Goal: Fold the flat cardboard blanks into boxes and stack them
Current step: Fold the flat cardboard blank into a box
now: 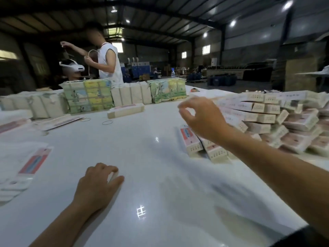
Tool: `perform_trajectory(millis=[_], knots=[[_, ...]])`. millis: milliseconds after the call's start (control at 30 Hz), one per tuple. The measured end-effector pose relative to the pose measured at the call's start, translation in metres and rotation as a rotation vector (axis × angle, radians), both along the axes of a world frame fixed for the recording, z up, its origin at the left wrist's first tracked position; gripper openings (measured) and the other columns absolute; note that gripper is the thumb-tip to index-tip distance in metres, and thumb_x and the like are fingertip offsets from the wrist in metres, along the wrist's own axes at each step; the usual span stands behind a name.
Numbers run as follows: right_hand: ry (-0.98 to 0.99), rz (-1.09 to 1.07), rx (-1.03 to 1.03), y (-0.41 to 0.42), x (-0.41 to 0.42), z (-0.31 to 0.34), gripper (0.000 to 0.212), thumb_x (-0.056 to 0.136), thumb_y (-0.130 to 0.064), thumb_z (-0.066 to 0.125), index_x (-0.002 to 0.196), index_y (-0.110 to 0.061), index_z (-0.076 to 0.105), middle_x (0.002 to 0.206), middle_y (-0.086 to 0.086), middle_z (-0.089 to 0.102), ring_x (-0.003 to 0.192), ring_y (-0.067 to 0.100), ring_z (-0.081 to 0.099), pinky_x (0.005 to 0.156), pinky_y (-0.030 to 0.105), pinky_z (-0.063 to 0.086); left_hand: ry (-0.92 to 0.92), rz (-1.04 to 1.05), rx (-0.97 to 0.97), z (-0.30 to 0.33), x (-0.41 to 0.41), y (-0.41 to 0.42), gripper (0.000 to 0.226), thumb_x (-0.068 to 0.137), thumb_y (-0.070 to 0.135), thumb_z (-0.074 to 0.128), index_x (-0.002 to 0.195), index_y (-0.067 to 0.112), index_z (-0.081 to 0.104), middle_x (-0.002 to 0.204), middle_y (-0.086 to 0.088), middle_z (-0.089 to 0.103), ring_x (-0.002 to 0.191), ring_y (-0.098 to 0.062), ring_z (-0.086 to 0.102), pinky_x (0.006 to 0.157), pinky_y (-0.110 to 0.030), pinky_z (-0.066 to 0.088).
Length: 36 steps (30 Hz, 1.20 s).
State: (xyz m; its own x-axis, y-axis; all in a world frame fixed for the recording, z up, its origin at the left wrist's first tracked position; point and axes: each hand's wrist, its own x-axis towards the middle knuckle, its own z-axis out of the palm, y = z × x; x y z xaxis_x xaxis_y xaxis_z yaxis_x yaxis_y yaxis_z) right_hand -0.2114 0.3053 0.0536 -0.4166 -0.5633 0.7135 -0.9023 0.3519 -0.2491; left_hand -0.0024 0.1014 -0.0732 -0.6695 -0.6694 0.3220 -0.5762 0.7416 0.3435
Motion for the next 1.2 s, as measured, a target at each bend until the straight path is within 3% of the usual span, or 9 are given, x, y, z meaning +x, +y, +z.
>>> perform_trajectory(millis=[200,367,467,633,767,833,933,1033,1200], knots=[[-0.058,0.103,0.531,-0.038,0.052,-0.104,0.031,0.097,-0.034,0.041,0.113,-0.024,0.065,0.125,-0.002,0.058,0.116,0.024,0.05,0.093,0.034,0.042,0.003,-0.021,0.01,0.002,0.002,0.004,0.034,0.09,0.044,0.051,0.12,0.028,0.057,0.122,0.005,0.05,0.117,-0.016,0.038,0.093,-0.028,0.03],[-0.068,0.141,0.471,-0.037,0.046,-0.12,0.031,0.096,-0.036,0.044,0.12,-0.029,0.064,0.13,-0.009,0.056,0.116,0.016,0.048,0.095,0.026,0.038,-0.044,-0.035,0.067,0.004,0.001,0.001,0.037,0.088,0.047,0.051,0.12,0.027,0.058,0.123,0.004,0.05,0.119,-0.017,0.04,0.097,-0.032,0.031],[-0.051,0.147,0.468,-0.039,0.047,-0.122,0.031,0.096,-0.037,0.046,0.121,-0.03,0.063,0.13,-0.011,0.056,0.116,0.014,0.049,0.096,0.025,0.038,0.046,-0.006,0.269,0.03,0.01,-0.026,0.034,0.086,0.043,0.057,0.113,0.024,0.062,0.117,0.004,0.058,0.109,-0.018,0.053,0.096,-0.036,0.043],[-0.075,0.148,0.432,-0.039,0.049,-0.123,0.028,0.094,-0.033,0.05,0.117,-0.028,0.065,0.124,-0.011,0.058,0.112,0.013,0.05,0.093,0.025,0.038,-0.064,0.445,0.092,0.069,0.067,-0.125,0.045,0.085,0.043,0.057,0.118,0.013,0.055,0.125,-0.009,0.053,0.111,-0.028,0.051,0.09,-0.036,0.044],[-0.081,0.15,0.415,-0.041,0.051,-0.121,0.027,0.094,-0.031,0.052,0.116,-0.028,0.066,0.12,-0.013,0.059,0.108,0.011,0.049,0.089,0.022,0.036,-0.318,0.766,0.104,0.06,0.106,-0.178,0.098,0.064,0.079,0.059,0.131,0.011,0.04,0.138,-0.017,0.034,0.128,-0.034,0.03,0.099,-0.044,0.03],[-0.086,0.15,0.428,-0.041,0.051,-0.121,0.028,0.094,-0.032,0.051,0.118,-0.029,0.065,0.12,-0.015,0.056,0.109,0.008,0.046,0.088,0.019,0.033,-0.378,0.778,0.076,0.052,0.111,-0.194,0.105,0.057,0.082,0.062,0.13,0.011,0.039,0.135,-0.016,0.035,0.126,-0.034,0.03,0.098,-0.044,0.03],[-0.112,0.146,0.435,-0.04,0.051,-0.12,0.028,0.095,-0.033,0.05,0.119,-0.029,0.064,0.119,-0.017,0.055,0.108,0.006,0.044,0.088,0.019,0.034,-0.31,0.753,0.181,0.058,0.113,-0.212,0.098,0.059,0.068,0.075,0.126,0.006,0.04,0.122,-0.016,0.048,0.113,-0.031,0.044,0.091,-0.039,0.04],[-0.122,0.153,0.436,-0.04,0.051,-0.12,0.028,0.095,-0.033,0.05,0.118,-0.029,0.064,0.119,-0.017,0.055,0.109,0.006,0.044,0.09,0.019,0.034,-0.203,0.709,0.251,0.066,0.117,-0.223,0.076,0.063,0.046,0.084,0.114,0.001,0.051,0.099,-0.013,0.055,0.085,-0.026,0.05,0.071,-0.034,0.042],[-0.128,0.154,0.433,-0.04,0.051,-0.12,0.027,0.094,-0.032,0.052,0.117,-0.029,0.065,0.118,-0.017,0.055,0.108,0.005,0.044,0.088,0.017,0.032,-0.123,0.725,0.176,0.062,0.117,-0.221,0.055,0.068,0.037,0.081,0.101,0.007,0.049,0.089,-0.01,0.055,0.085,-0.028,0.054,0.073,-0.037,0.048]])
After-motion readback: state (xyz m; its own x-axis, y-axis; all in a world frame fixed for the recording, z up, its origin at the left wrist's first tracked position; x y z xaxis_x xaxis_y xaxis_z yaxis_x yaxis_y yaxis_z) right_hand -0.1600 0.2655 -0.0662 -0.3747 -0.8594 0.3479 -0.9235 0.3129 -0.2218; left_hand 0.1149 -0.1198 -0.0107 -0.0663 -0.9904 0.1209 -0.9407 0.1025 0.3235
